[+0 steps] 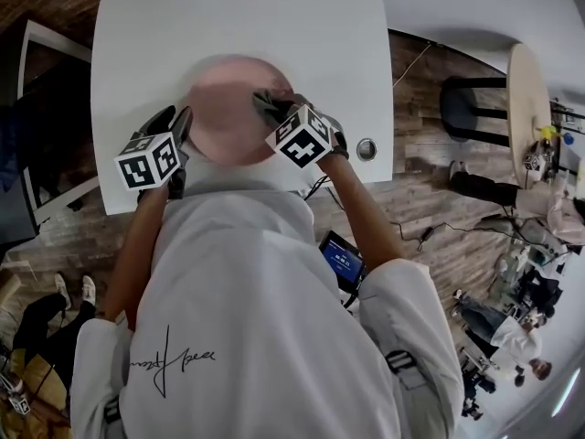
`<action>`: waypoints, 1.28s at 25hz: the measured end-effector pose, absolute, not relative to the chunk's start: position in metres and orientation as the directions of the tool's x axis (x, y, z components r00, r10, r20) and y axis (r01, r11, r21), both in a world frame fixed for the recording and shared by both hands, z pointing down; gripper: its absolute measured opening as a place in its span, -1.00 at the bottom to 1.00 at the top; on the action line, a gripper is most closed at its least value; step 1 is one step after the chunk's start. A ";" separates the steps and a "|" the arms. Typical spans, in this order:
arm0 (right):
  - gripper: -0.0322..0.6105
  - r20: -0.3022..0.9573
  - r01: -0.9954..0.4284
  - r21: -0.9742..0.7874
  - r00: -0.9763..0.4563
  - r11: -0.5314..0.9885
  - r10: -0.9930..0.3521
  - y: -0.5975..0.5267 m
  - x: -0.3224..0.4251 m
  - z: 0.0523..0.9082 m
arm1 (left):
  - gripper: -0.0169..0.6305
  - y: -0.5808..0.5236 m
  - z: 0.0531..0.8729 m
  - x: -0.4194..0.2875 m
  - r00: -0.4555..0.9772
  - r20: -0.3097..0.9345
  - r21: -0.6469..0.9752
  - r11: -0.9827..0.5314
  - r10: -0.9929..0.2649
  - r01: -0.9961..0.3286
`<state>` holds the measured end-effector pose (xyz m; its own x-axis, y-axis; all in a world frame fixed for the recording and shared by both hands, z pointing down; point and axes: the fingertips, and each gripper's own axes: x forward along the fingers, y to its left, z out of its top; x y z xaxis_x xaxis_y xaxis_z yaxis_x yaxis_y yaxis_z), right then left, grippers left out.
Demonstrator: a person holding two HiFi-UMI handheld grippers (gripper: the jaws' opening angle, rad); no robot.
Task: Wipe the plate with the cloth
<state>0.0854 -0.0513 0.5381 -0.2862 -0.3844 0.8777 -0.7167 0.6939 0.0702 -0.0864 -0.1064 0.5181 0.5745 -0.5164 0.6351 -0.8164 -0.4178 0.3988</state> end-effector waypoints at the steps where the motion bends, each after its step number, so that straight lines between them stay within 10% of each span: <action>1: -0.78 0.865 -0.727 0.071 -0.297 0.683 -0.405 -0.053 0.085 0.533 | -0.44 -0.105 0.514 -0.088 0.577 0.628 0.403 -0.416 -0.522 -0.815; 32: -0.80 0.359 -0.823 -0.090 -0.552 0.561 -0.753 -0.072 0.069 0.318 | -0.90 -0.109 0.327 -0.031 0.741 0.207 0.475 -0.596 -0.639 -0.647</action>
<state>0.0688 -0.0722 0.3177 -0.5522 -0.7526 0.3587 -0.8230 0.5608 -0.0902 -0.0307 -0.1094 0.3267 0.7409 -0.6390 0.2066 -0.6469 -0.5964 0.4751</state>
